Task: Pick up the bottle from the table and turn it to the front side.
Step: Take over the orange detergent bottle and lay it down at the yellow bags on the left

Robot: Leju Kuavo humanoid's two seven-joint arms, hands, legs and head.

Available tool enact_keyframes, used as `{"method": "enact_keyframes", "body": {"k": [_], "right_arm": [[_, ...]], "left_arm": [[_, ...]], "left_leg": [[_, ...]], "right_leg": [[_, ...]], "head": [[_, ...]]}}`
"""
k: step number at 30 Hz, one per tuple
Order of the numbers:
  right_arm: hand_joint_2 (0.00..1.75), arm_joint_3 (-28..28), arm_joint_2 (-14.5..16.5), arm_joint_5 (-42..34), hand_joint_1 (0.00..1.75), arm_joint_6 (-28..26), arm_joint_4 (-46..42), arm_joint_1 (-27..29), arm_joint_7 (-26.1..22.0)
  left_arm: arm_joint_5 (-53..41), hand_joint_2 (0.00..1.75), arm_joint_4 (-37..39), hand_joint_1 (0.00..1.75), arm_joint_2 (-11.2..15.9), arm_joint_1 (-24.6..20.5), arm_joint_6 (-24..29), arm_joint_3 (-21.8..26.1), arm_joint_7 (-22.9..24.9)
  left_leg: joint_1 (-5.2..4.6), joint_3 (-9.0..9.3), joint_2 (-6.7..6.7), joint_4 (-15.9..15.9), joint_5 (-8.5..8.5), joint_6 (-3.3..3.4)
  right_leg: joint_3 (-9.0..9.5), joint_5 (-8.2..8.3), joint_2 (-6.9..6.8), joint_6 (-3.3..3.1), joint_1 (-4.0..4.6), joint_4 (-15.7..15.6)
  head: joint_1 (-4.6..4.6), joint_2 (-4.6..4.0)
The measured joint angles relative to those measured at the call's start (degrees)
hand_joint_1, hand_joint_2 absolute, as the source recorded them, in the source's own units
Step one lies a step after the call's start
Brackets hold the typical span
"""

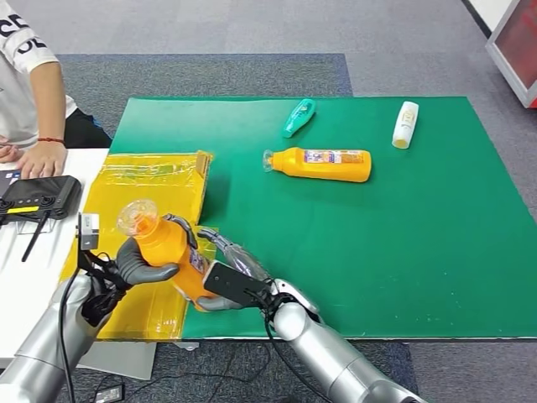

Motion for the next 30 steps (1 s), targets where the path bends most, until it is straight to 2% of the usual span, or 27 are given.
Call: {"method": "enact_keyframes", "body": {"k": [12,17,23,30], "right_arm": [[1.75,0.1,0.0,-0.3,0.0,-0.2,0.0,-0.1,0.1],[1.75,-1.0,-0.1,-3.9,0.0,-0.3,0.0,0.1,-0.1],[1.75,-5.9,-1.2,-8.9,0.0,-0.6,-0.7,0.2,-1.4],[1.75,-15.2,-4.5,-12.9,0.0,-1.5,-5.1,1.5,-2.4]], "left_arm": [[-1.1,1.75,0.0,1.75,0.2,0.5,0.4,0.0,-0.7],[-2.2,1.75,-0.7,1.75,0.7,1.1,1.1,0.1,-1.0],[-3.4,1.75,-2.5,1.75,1.8,2.1,1.8,0.2,-1.2],[-6.2,1.75,-5.0,1.75,3.4,4.6,4.4,0.4,-1.5]], "left_leg": [[0.0,-0.01,0.0,0.0,0.02,0.01],[0.0,0.01,0.0,0.0,0.02,0.01],[-0.01,0.03,0.0,0.0,0.02,0.02],[-0.01,0.04,0.0,0.0,0.0,0.02]], "right_leg": [[0.0,0.02,0.0,0.01,0.0,0.0],[0.0,0.02,0.0,0.0,0.0,0.0],[0.02,0.02,0.0,0.01,-0.01,0.0],[0.02,0.02,0.0,0.01,-0.01,0.0]], "head": [[-0.01,0.0],[-0.01,0.0],[0.0,0.0],[-0.01,0.0]]}}
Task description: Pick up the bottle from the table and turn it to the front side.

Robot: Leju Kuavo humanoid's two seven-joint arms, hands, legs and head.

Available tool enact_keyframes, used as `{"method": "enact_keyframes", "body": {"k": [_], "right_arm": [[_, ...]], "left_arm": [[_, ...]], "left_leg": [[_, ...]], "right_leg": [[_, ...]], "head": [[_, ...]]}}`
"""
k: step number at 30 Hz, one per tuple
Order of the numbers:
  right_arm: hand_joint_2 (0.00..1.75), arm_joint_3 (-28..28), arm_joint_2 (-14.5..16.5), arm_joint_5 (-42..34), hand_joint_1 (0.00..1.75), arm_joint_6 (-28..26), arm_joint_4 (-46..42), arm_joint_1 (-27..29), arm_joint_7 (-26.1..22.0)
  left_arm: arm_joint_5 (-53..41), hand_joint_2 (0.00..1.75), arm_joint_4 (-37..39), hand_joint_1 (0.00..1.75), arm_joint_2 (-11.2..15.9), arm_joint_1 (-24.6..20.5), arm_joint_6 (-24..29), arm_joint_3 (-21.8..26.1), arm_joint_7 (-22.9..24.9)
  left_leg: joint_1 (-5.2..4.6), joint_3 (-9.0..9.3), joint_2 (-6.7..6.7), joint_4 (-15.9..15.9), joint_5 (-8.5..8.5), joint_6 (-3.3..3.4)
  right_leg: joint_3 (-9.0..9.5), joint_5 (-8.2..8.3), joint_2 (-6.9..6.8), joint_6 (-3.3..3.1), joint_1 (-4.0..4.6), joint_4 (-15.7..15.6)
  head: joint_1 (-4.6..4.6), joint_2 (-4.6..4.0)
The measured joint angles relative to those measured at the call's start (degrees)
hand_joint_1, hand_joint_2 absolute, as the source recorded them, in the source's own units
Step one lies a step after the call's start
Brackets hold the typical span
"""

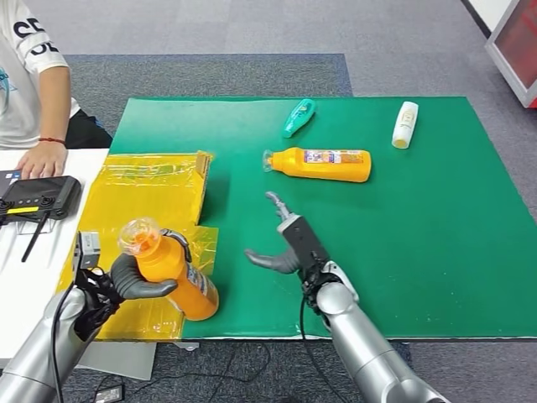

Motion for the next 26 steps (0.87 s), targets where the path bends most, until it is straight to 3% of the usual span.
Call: {"method": "enact_keyframes", "body": {"k": [5,9,13,18,22,26], "right_arm": [[1.75,-6.2,-2.0,-0.6,0.0,0.0,-4.2,1.6,-0.1],[1.75,-9.0,-2.7,-0.7,0.0,0.0,-6.1,2.4,-0.1],[1.75,-10.2,-2.8,-0.6,0.0,0.2,-6.4,2.8,0.0],[1.75,-10.5,-2.9,-0.6,0.0,0.2,-6.4,2.8,0.0],[1.75,-10.8,-2.9,-0.5,0.0,0.3,-6.4,2.9,0.1],[1.75,-10.8,-2.9,0.0,0.0,0.3,-6.4,2.9,0.3]], "left_arm": [[-3.9,1.75,-2.2,1.75,1.6,0.4,2.4,0.1,0.1],[-9.4,1.75,-3.6,1.75,3.9,-2.0,5.9,-0.3,2.3],[-13.0,1.75,-3.9,1.75,6.5,-6.2,8.0,-1.4,5.4],[-14.0,1.75,-3.9,1.75,7.4,-7.7,8.5,-2.1,6.4],[-18.1,1.75,-3.3,1.75,12.2,-18.0,10.5,-8.0,12.1],[-18.2,1.75,-2.6,1.75,13.7,-21.1,10.2,-10.6,13.1]], "left_leg": [[0.0,0.03,0.02,0.0,-0.02,-0.03],[0.02,0.08,0.03,0.0,-0.01,-0.06],[0.05,0.09,0.04,0.0,0.08,-0.15],[0.06,0.08,0.04,0.0,0.12,-0.16],[0.05,-0.01,0.04,0.0,0.23,-0.1],[0.05,-0.02,0.04,0.0,0.22,-0.11]], "right_leg": [[0.0,0.0,0.02,-0.02,0.01,0.0],[-0.01,0.04,0.05,-0.09,0.03,0.0],[-0.03,0.14,0.08,-0.15,0.06,0.0],[-0.03,0.17,0.08,-0.14,0.07,0.0],[-0.06,0.24,0.08,-0.1,0.06,0.0],[-0.08,0.24,0.1,-0.09,0.05,0.0]], "head": [[0.01,0.0],[0.01,0.01],[0.0,0.0],[0.02,0.01],[0.01,0.0],[0.0,0.0]]}}
